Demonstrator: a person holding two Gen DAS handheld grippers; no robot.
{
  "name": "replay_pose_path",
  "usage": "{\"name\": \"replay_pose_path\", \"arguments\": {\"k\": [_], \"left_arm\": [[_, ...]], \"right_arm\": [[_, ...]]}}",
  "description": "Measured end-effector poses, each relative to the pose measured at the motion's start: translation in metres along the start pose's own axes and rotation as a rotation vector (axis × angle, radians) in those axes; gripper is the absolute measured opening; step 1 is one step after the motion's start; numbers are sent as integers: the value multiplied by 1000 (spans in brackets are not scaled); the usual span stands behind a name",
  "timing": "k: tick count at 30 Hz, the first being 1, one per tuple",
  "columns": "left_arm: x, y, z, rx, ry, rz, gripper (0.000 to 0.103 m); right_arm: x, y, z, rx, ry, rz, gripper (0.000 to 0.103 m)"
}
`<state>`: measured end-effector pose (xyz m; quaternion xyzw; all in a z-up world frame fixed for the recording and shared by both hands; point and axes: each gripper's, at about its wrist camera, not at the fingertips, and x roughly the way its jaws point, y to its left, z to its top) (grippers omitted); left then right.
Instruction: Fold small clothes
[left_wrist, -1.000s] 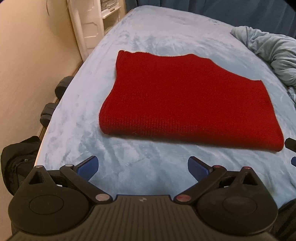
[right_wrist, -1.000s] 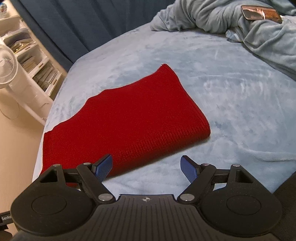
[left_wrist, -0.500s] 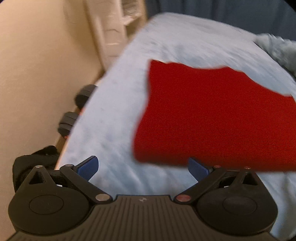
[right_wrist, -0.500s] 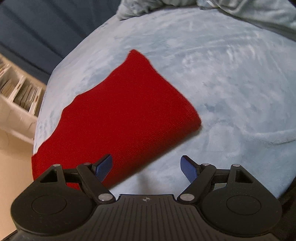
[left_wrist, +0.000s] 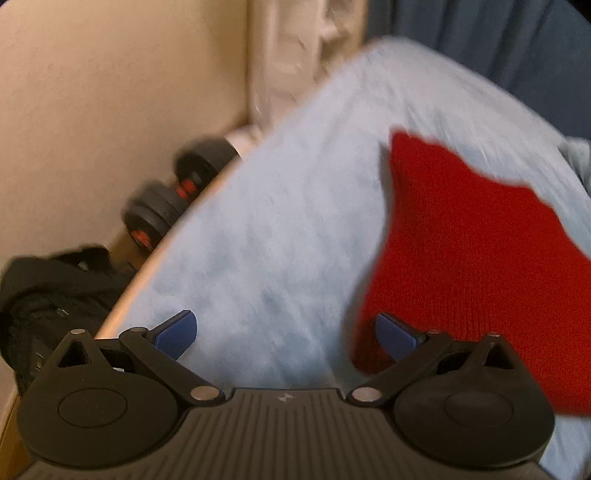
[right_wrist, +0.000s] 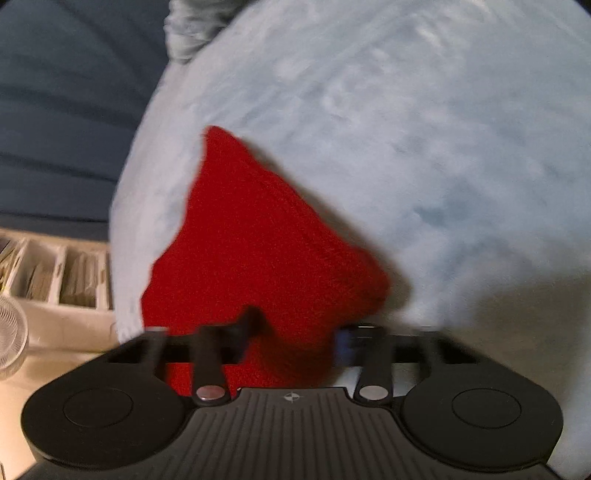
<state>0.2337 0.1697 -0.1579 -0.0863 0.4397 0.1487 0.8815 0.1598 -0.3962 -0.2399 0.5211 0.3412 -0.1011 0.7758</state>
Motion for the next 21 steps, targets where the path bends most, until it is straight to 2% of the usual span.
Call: {"name": "replay_pose_path", "arguments": {"k": [2, 3, 6, 8, 11, 14, 16, 19, 21], "left_arm": [[-7, 2, -1, -12, -74, 65, 103], [-4, 2, -1, -6, -70, 82, 103], [22, 2, -10, 27, 33, 74, 103], [30, 6, -19, 10, 39, 73, 103], [33, 11, -20, -11, 24, 48, 103], [36, 15, -18, -32, 22, 17, 103], [34, 18, -18, -49, 19, -2, 103], [35, 25, -13, -100, 24, -52, 103], [32, 34, -11, -151, 27, -93, 103]], "right_arm": [[1, 0, 1, -24, 3, -23, 22], [5, -2, 0, -21, 7, -50, 22], [13, -3, -1, -46, 2, -99, 22], [14, 9, -1, -83, -2, -147, 22], [14, 42, -1, -208, -7, -257, 18], [8, 100, -13, -430, -92, -352, 16], [5, 153, -36, -643, -182, -380, 16], [9, 226, -92, -962, -296, -367, 15], [16, 270, -150, -1203, -341, -300, 15]]}}
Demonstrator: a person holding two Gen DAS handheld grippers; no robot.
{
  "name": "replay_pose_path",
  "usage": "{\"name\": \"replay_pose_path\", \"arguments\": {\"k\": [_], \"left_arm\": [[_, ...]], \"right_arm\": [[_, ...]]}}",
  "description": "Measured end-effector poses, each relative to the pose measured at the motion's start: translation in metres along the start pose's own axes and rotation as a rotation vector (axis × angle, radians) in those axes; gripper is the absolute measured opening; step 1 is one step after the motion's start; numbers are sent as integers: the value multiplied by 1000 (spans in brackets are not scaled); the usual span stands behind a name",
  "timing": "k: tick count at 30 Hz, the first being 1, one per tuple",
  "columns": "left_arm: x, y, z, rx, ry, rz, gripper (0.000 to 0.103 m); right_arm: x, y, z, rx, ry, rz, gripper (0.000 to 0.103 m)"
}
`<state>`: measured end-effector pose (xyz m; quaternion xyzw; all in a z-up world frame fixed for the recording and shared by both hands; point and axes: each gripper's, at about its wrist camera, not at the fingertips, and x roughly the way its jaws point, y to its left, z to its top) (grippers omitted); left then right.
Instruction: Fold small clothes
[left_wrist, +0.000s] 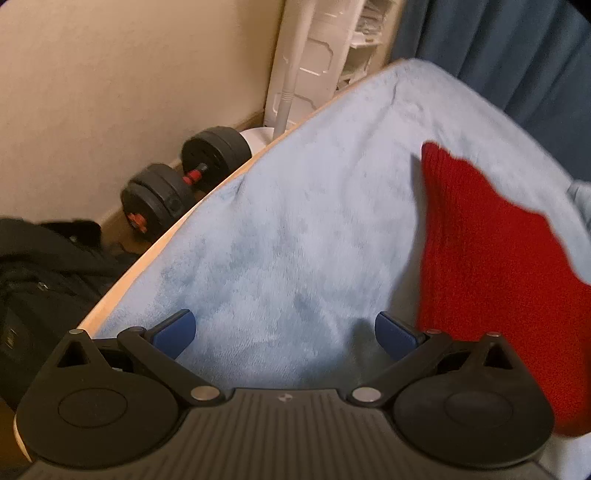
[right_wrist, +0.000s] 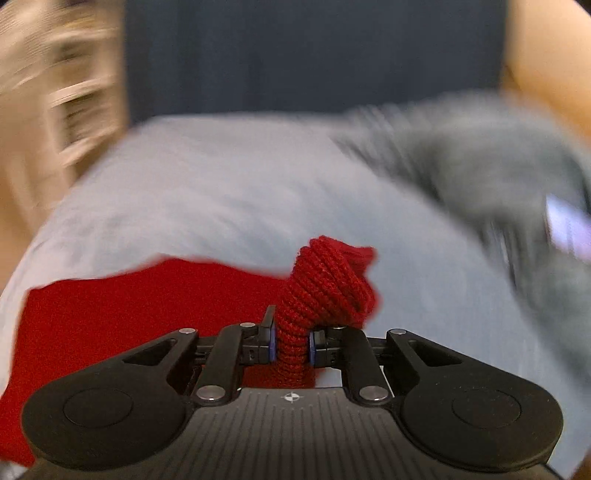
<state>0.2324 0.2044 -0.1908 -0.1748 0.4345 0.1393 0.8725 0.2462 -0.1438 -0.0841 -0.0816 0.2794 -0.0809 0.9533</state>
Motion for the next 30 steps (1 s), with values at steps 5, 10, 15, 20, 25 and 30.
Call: {"name": "replay_pose_path", "arguments": {"k": [5, 10, 15, 20, 25, 30], "left_arm": [[-4, 16, 8, -104, -1, -58, 103], [-6, 26, 12, -150, 3, -96, 103], [-8, 26, 13, -154, 6, -110, 103], [-14, 23, 13, -148, -28, -159, 103], [-31, 15, 14, -104, -121, -230, 103], [-40, -11, 8, 48, -167, -240, 103]], "right_arm": [[-39, 156, -30, -529, -161, 240, 15], [-30, 224, -111, -777, 12, 365, 23], [-42, 211, -115, -755, -37, 420, 30], [-47, 202, -107, -700, 25, 537, 41], [-54, 196, -108, -710, -4, 549, 42], [-74, 156, -86, -470, -91, 379, 44]]}}
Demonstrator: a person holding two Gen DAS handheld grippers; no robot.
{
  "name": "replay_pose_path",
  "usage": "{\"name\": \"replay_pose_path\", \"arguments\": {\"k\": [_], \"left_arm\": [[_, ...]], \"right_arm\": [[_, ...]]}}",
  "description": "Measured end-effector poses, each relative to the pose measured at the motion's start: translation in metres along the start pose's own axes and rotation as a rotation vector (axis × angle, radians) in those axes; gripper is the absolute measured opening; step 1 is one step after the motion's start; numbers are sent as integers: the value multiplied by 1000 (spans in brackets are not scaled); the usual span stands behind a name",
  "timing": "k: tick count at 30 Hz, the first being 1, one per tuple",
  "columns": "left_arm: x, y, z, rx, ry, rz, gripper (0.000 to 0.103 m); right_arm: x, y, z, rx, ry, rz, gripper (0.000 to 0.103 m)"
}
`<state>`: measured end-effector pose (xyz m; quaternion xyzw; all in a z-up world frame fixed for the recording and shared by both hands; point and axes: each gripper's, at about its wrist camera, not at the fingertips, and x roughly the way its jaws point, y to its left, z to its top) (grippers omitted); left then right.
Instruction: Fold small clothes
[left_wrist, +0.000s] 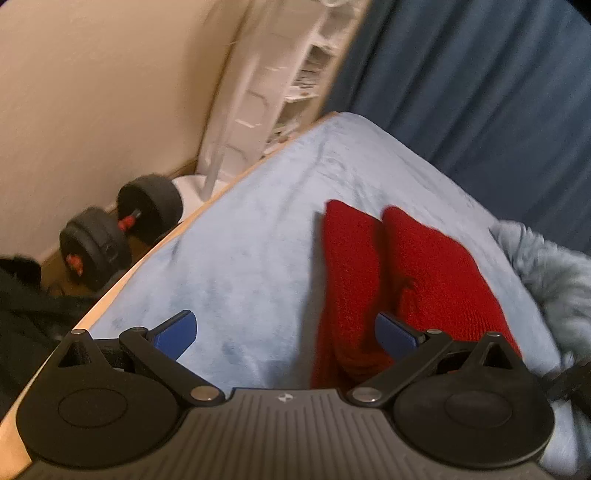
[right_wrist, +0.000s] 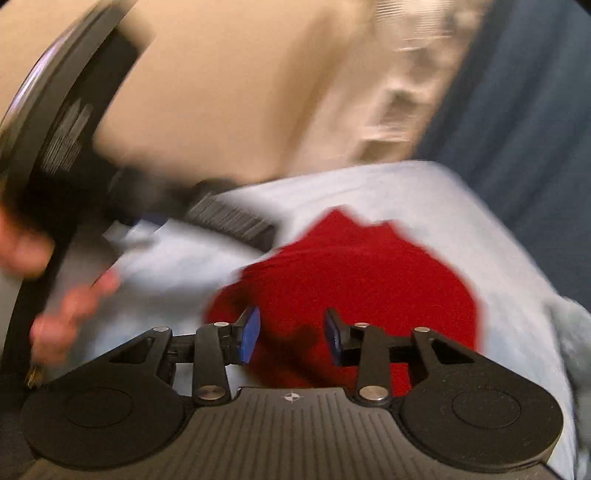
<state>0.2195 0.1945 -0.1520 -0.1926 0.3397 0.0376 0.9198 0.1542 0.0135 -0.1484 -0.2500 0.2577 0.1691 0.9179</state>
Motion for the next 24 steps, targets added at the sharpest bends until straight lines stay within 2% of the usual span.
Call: {"name": "replay_pose_path", "arguments": {"k": [4, 6, 9, 13, 20, 24], "left_arm": [[2, -2, -2, 8, 1, 2, 103], [4, 2, -2, -10, 15, -2, 103], [5, 5, -2, -17, 22, 1, 103], [7, 5, -2, -9, 30, 5, 103], [10, 6, -3, -12, 48, 6, 103], [12, 6, -4, -2, 56, 13, 103]], "right_arm": [[1, -34, -4, 138, 12, -148, 44], [12, -47, -8, 182, 56, -204, 44], [31, -60, -15, 262, 114, -209, 44], [49, -54, -27, 232, 177, -158, 43], [44, -35, -42, 203, 181, -149, 44], [33, -28, -51, 176, 204, -115, 44]]}}
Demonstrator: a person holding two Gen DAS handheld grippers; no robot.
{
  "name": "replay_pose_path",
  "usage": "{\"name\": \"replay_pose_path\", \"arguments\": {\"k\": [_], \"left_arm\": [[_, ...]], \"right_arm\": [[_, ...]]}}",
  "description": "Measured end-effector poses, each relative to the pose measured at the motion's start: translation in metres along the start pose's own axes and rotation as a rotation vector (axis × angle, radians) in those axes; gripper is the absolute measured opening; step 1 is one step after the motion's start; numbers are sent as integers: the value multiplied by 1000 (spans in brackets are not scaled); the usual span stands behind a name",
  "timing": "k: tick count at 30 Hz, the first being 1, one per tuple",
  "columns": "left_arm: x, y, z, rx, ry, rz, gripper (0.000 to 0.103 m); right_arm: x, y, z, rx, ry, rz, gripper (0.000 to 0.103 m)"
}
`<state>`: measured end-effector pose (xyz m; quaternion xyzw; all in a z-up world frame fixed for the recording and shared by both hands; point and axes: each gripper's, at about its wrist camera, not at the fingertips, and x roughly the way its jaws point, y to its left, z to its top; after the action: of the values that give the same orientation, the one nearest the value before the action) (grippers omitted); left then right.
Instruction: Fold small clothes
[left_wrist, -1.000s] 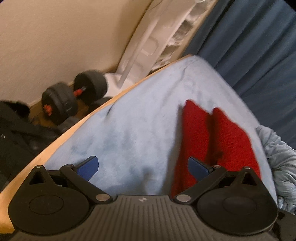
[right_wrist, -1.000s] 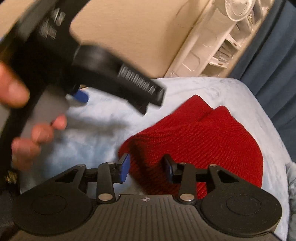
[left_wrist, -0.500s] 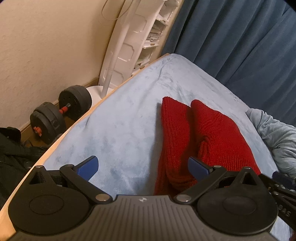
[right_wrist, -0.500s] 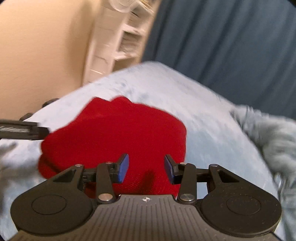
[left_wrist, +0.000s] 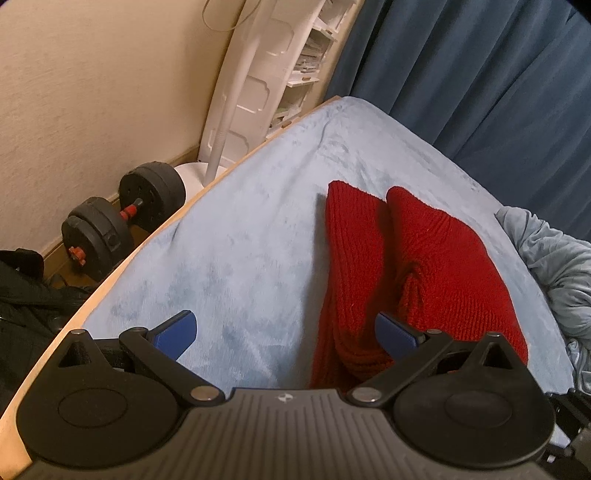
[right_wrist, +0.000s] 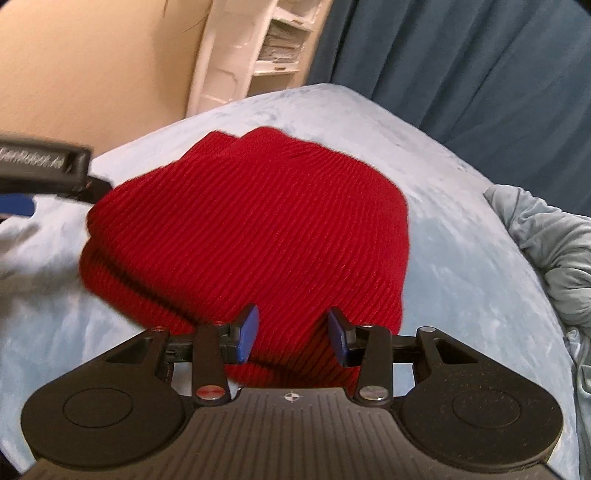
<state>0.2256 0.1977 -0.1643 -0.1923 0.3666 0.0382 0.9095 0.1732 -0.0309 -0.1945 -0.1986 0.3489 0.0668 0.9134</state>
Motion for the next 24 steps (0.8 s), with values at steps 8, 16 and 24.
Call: {"name": "replay_pose_path", "arguments": {"k": [8, 16, 24], "left_arm": [[-2, -1, -8, 54, -6, 99, 103], [-96, -9, -14, 17, -45, 52, 103], [-185, -38, -48, 65, -31, 9, 103]], "right_arm": [[-45, -18, 8, 113, 74, 169, 45], [-149, -58, -16, 174, -69, 156, 62], [-198, -80, -63, 326, -116, 168, 68]]}}
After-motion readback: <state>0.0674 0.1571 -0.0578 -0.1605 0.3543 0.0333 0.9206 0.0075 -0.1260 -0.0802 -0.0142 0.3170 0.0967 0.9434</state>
